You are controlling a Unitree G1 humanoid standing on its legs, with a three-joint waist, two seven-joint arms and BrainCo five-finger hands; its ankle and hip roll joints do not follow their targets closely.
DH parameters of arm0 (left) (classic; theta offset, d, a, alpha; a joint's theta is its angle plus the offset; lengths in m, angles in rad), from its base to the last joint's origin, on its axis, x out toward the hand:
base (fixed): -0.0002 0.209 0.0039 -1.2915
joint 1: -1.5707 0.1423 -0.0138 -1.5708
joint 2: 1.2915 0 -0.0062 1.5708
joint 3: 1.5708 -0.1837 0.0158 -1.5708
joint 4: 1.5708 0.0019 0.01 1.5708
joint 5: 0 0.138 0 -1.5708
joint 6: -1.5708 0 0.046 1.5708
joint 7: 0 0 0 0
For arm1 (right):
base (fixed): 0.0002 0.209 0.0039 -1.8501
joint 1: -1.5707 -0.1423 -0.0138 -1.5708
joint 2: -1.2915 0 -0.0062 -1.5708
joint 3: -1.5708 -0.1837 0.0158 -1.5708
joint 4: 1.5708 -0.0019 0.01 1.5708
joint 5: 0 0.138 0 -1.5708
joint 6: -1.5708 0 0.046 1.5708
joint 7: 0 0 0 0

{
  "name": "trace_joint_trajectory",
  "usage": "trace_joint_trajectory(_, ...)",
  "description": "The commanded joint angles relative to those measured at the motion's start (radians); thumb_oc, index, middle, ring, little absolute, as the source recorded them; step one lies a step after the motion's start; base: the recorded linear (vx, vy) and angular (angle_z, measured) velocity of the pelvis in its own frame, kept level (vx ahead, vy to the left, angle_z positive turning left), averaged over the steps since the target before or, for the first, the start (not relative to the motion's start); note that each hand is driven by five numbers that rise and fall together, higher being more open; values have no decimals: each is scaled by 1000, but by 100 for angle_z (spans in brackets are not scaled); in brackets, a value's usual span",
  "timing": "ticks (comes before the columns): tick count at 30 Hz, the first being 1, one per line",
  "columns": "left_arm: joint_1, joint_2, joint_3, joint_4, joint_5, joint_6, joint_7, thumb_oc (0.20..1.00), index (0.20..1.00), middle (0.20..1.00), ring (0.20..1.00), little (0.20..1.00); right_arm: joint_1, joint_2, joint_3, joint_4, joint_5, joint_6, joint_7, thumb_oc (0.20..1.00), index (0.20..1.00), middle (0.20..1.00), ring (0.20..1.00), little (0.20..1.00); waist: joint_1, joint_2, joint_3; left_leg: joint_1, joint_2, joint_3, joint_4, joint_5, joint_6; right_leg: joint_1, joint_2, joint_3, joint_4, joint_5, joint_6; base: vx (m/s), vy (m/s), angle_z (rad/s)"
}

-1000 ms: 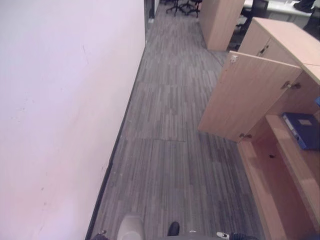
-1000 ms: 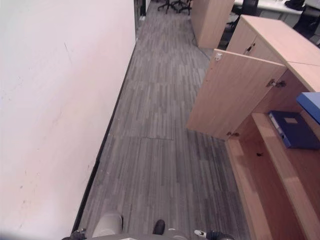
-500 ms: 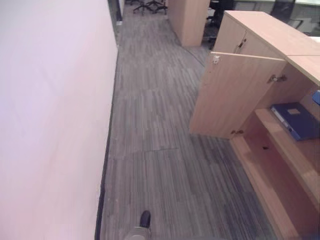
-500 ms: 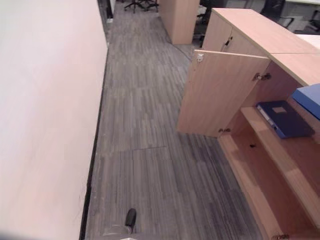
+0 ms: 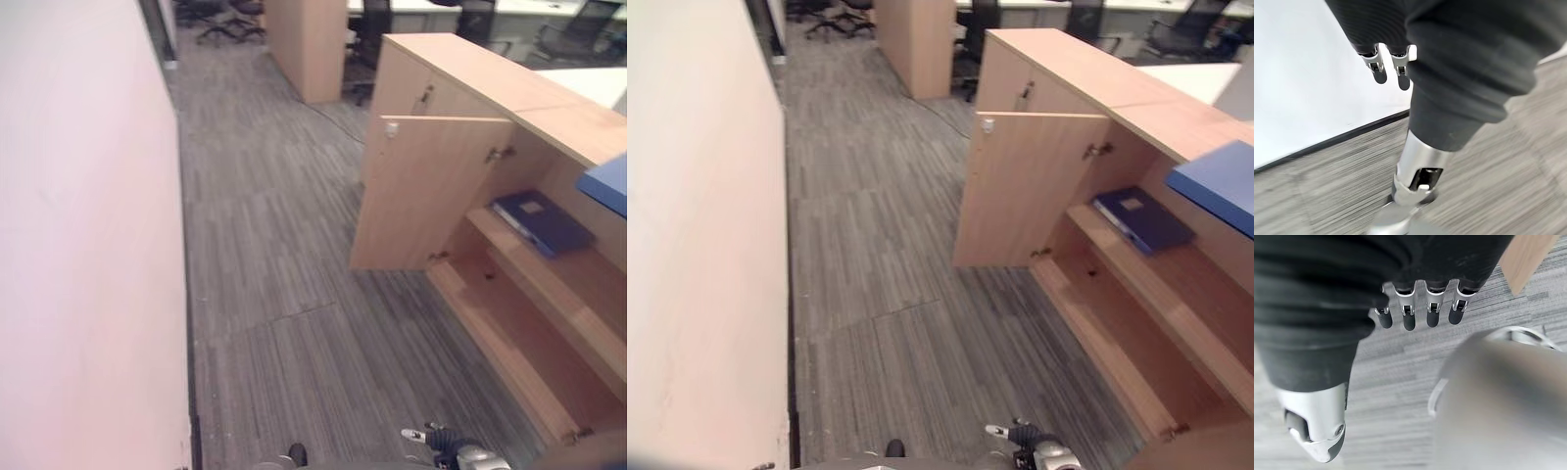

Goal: Put the empty folder in the office cabinet

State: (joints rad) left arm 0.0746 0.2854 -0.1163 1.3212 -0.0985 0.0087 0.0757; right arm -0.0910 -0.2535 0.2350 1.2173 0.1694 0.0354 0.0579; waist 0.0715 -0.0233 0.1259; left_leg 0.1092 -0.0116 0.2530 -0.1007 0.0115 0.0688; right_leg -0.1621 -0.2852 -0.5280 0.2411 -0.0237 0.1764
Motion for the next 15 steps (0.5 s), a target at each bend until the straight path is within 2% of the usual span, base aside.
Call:
trace_joint_trajectory(1,-56,6,11,36,53,-3,-7,1000,1000,1000,1000,1000,-20,-15,20,36,-5,1,-20,1000,1000,1000,1000,1000,-7,-4,39,31,-35,-92,13,-104,-46,11,67,1,-160,180,2,105,-49,-37)
trace_joint_trajectory(2,-56,6,11,36,53,-3,-7,1000,1000,1000,1000,1000,-20,-15,20,36,-5,1,-20,1000,1000,1000,1000,1000,-7,-4,40,31,-34,-92,13,-104,-46,11,67,1,-161,180,2,202,-94,-10)
trace_joint_trajectory(3,-64,6,10,44,67,-5,-9,1000,1000,1000,1000,1000,-11,-11,19,54,-9,2,-21,1000,1000,1000,1000,1000,-24,-13,44,49,-34,-102,13,-121,-52,-16,90,48,-219,199,6,195,-99,12)
trace_joint_trajectory(5,-67,8,11,47,68,-7,-11,1000,1000,1000,1000,1000,-3,-7,13,72,-7,4,-20,1000,1000,1000,1000,1000,-34,-17,49,58,-31,-110,13,-130,-55,-26,99,82,-249,213,9,192,-112,20)
trace_joint_trajectory(7,-71,9,10,48,72,-7,-11,1000,1000,1000,1000,1000,3,-7,7,85,-2,6,-20,1000,1000,1000,1000,1000,-36,-20,47,66,-30,-114,13,-139,-57,-16,102,88,-267,214,7,210,-116,6)
trace_joint_trajectory(9,-64,0,13,58,74,-7,-13,1000,1000,1000,1000,1000,24,-8,-21,116,17,6,-24,1000,1000,1000,1000,1000,-43,-19,17,95,-24,-108,13,-169,-63,18,96,53,-268,212,-1,390,-177,-9)
trace_joint_trajectory(12,-61,-4,15,61,72,-3,-12,1000,1000,1000,1000,1000,27,-11,-32,119,27,5,-24,1000,1000,1000,1000,1000,-54,-11,6,111,-3,-114,13,-178,-68,17,100,50,-234,192,-11,219,-119,8)
trace_joint_trajectory(15,-60,-5,9,63,66,-4,-8,1000,1000,1000,1000,1000,24,-17,-37,107,57,-1,-24,1000,1000,1000,1000,1000,-76,3,-9,145,56,-111,26,-196,-92,5,120,61,-160,120,-45,293,-216,1)
